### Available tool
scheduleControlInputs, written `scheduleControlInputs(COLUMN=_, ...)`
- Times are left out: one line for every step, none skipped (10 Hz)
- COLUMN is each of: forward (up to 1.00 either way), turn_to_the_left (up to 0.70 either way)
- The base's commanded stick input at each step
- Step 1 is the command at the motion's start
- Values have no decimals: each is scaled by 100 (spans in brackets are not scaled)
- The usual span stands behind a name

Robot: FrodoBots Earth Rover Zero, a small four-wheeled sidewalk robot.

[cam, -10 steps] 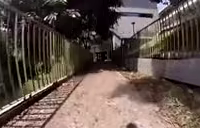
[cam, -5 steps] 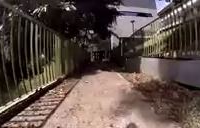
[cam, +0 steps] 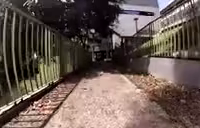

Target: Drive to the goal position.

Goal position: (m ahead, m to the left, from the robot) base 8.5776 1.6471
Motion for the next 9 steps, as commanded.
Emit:
scheduleControlInputs(forward=100, turn_to_the_left=0)
scheduleControlInputs(forward=100, turn_to_the_left=0)
scheduleControlInputs(forward=100, turn_to_the_left=0)
scheduleControlInputs(forward=100, turn_to_the_left=0)
scheduleControlInputs(forward=100, turn_to_the_left=0)
scheduleControlInputs(forward=100, turn_to_the_left=0)
scheduleControlInputs(forward=100, turn_to_the_left=0)
scheduleControlInputs(forward=100, turn_to_the_left=0)
scheduleControlInputs(forward=100, turn_to_the_left=0)
